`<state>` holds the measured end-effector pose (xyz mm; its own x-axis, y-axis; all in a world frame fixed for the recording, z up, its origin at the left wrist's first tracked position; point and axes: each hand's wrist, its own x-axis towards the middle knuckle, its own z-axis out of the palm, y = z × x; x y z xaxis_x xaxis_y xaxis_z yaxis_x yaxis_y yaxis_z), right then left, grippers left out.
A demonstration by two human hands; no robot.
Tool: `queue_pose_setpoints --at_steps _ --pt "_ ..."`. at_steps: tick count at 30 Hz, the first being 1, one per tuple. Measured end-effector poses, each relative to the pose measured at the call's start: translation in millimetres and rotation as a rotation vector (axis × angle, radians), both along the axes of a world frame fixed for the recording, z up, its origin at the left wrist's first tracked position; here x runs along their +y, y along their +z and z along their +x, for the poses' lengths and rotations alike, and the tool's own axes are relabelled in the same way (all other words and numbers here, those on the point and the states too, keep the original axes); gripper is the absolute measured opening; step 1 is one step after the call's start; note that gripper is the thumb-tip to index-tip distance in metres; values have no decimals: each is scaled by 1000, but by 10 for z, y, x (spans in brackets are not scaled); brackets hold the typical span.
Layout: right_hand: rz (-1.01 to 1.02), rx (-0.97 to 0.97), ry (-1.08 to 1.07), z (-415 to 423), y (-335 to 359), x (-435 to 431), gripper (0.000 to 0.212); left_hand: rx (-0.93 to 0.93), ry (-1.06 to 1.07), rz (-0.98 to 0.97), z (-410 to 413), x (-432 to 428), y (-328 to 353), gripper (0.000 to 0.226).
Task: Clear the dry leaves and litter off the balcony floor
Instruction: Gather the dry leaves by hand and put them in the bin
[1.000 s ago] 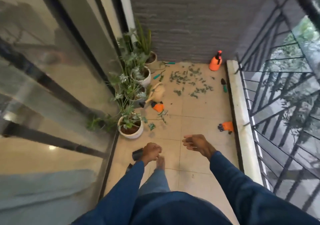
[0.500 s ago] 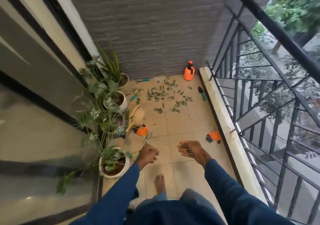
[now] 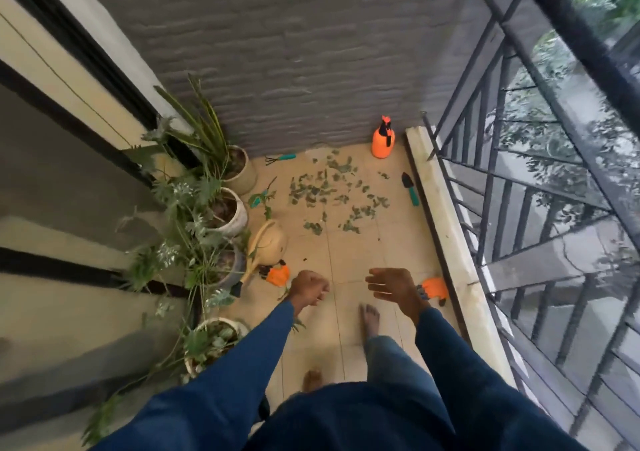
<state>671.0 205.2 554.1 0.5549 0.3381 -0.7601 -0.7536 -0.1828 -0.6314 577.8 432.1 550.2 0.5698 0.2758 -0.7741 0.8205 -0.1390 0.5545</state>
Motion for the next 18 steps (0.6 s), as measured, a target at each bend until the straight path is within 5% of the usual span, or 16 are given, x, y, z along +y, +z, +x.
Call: queue_pose_setpoints --at_steps 8,18 --pt "-50 59 87 1370 -66 378 19 18 187 -55 1103 160 55 17" --pt "-134 132 72 2459 -368 819 17 136 120 -83 2268 539 -264 19"
